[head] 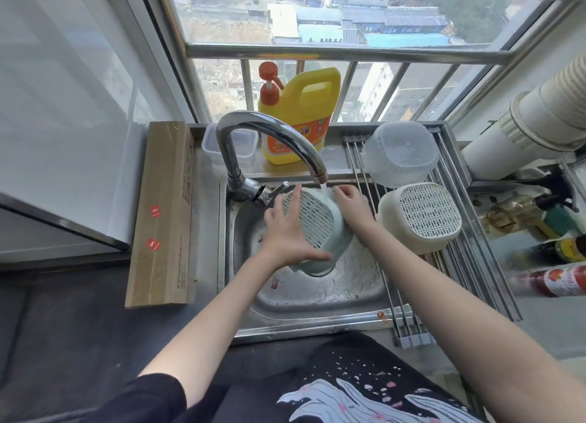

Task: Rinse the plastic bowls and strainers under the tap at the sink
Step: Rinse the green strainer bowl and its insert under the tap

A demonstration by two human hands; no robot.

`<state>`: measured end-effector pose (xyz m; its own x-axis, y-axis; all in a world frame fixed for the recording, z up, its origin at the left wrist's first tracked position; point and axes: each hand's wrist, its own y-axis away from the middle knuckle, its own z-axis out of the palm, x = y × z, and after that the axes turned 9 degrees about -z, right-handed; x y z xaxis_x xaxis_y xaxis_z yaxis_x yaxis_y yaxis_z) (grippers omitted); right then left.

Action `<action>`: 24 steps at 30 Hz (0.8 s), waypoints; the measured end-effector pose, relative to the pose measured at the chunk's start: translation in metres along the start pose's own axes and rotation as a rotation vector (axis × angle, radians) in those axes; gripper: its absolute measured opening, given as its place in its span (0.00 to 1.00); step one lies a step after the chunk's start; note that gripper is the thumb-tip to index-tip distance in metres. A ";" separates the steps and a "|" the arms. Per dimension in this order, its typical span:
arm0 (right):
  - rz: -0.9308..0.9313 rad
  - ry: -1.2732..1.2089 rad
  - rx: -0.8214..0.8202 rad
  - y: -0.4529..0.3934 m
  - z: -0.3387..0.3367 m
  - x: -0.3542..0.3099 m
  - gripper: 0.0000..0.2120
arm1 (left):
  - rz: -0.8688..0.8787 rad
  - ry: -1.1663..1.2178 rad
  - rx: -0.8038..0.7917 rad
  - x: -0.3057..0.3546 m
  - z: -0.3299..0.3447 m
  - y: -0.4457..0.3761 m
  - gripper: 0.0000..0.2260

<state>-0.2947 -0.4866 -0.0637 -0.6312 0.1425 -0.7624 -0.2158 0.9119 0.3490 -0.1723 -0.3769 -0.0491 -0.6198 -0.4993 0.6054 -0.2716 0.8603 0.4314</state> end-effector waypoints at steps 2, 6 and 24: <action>0.150 -0.447 -0.134 0.016 0.001 0.003 0.23 | 0.036 -0.001 0.018 -0.005 -0.001 -0.002 0.66; 0.129 -0.785 0.035 0.047 0.002 0.010 0.20 | 0.059 0.068 0.103 0.000 0.006 0.001 0.66; 0.213 -0.990 0.591 0.059 0.010 -0.026 0.15 | -0.636 1.911 -0.405 0.016 0.048 0.019 0.39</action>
<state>-0.2832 -0.4327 -0.0287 0.2987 0.3134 -0.9014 0.3683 0.8335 0.4118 -0.2231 -0.3635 -0.0634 0.9409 -0.3384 0.0097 0.2177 0.6267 0.7482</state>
